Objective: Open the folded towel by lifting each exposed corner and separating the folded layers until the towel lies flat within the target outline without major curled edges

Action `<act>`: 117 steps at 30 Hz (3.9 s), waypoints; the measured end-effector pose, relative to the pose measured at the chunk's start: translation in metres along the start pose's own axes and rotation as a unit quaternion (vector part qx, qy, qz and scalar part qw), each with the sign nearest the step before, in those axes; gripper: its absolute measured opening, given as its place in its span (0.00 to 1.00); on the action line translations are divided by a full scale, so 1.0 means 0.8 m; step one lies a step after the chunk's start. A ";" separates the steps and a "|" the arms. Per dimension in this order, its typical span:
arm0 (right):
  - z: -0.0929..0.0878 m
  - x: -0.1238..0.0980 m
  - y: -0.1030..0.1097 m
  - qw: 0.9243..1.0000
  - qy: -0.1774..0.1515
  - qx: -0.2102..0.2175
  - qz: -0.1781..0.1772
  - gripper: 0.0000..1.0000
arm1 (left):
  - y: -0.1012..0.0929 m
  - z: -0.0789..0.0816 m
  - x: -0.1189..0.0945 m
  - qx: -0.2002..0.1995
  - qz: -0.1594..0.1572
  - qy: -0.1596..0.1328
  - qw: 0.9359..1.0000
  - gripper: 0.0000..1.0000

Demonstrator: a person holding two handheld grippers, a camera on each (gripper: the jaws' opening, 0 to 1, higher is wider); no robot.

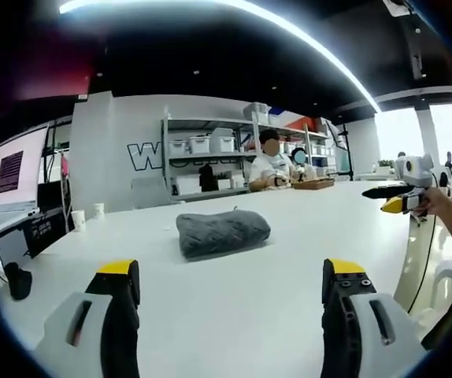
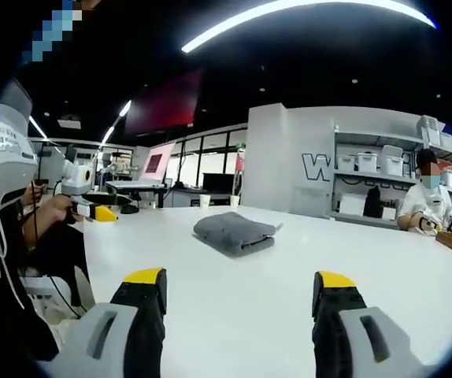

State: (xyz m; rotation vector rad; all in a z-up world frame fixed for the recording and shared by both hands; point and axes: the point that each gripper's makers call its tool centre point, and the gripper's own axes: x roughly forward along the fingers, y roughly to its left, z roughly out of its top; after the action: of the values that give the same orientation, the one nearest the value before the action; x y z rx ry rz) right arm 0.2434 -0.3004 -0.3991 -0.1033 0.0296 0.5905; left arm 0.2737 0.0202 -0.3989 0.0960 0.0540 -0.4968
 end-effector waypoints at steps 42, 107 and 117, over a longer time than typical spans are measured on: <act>0.021 0.065 0.013 0.997 -0.022 -0.001 0.077 0.67 | 0.024 0.020 0.060 0.059 -0.020 -0.005 0.998 0.91; 0.052 0.207 -0.009 0.993 -0.002 -0.068 0.099 0.59 | 0.077 0.009 0.173 0.040 -0.058 0.024 0.997 0.90; 0.048 0.221 -0.010 0.992 0.003 -0.065 0.106 0.58 | 0.088 0.015 0.189 0.024 -0.054 0.016 0.998 0.89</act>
State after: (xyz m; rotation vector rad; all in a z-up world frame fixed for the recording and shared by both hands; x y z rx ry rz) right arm 0.3943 -0.2053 -0.3699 -0.2306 0.0083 0.8038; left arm 0.4405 0.0087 -0.3926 0.1486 0.0789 -0.6041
